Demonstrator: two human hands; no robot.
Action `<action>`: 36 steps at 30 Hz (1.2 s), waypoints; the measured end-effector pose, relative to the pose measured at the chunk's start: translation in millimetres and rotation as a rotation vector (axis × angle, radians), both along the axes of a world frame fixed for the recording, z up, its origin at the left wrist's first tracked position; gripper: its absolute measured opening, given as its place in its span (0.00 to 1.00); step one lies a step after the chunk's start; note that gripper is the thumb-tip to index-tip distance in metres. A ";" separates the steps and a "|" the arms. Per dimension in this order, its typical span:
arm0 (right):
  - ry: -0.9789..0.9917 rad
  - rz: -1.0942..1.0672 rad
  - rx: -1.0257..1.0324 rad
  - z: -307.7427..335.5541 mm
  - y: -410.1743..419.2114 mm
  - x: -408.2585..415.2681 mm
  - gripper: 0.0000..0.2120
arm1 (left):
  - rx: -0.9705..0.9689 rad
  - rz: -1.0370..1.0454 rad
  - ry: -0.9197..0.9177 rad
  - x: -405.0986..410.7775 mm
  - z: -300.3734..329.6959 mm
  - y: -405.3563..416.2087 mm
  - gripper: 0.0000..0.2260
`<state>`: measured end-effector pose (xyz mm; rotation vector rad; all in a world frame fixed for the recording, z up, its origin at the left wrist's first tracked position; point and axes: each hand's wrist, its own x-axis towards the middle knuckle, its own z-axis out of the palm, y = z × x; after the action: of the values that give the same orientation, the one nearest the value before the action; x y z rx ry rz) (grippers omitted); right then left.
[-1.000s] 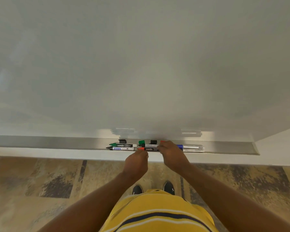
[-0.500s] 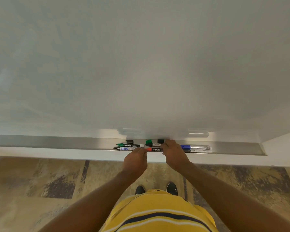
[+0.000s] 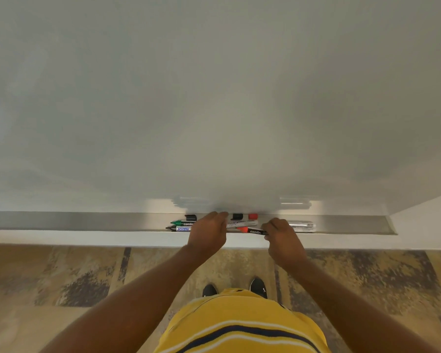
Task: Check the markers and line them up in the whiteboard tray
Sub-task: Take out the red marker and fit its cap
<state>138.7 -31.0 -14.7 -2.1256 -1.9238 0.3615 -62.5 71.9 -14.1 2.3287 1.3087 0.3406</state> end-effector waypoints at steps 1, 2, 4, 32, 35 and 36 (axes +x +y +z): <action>0.004 -0.033 -0.002 1.9 -5.7 7.1 0.15 | 0.004 -0.041 0.032 7.0 1.5 2.9 0.13; 0.008 -0.070 -0.007 4.1 -11.6 13.9 0.14 | 0.004 -0.082 0.075 15.2 3.1 5.4 0.12; 0.016 -0.136 -0.016 8.4 -22.1 25.3 0.14 | 0.017 -0.157 0.176 33.7 7.1 9.9 0.10; 0.117 -0.218 0.008 23.0 -53.0 68.0 0.12 | 0.032 -0.284 0.489 100.7 4.8 2.6 0.08; 0.147 -0.236 0.023 27.7 -51.5 67.8 0.12 | 0.007 -0.195 0.288 98.5 12.9 -2.4 0.09; 0.167 -0.243 0.035 29.4 -50.6 67.8 0.12 | -0.016 -0.149 0.194 96.8 17.0 -6.6 0.10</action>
<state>206.5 -81.5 14.7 -2.1975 -1.5502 0.4368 34.3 65.4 2.9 2.4781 1.2082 0.0581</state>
